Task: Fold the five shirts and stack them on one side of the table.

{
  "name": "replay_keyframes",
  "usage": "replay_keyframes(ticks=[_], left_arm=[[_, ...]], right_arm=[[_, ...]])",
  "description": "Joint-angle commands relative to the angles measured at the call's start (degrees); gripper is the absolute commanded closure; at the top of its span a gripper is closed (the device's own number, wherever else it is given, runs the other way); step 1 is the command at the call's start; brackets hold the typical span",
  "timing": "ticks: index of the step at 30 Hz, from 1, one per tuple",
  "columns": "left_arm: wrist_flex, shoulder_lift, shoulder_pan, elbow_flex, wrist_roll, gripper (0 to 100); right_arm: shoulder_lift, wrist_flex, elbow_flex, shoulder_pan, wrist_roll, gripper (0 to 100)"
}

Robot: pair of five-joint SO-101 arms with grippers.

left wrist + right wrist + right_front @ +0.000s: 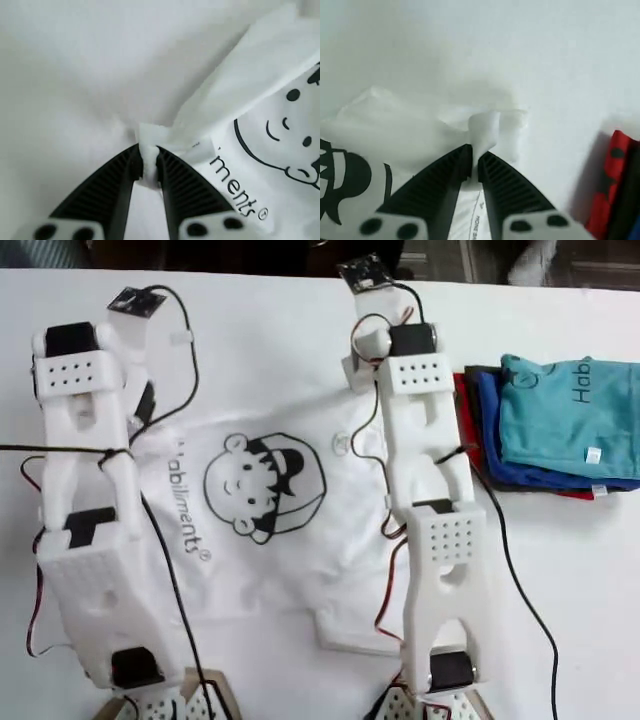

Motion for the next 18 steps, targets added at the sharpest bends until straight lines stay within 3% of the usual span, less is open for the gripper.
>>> replay_keyframes(ticks=[1,5,10,18], left_arm=[[3.8,-4.2,-0.4,-2.0,-0.8,97],[3.8,-5.3,-1.9,-1.9,-0.7,97],[3.6,-14.3,-2.3,5.6,-1.5,97],[-2.7,-30.8,-3.2,28.8,-3.7,97]], right_arm=[[-5.2,6.6,-5.4,0.4,0.0,97.9],[-5.3,13.2,-9.0,0.4,0.0,97.9],[-6.8,13.5,-7.4,1.4,-0.3,97.9],[-29.4,13.1,23.1,-0.5,-0.1,97.9]])
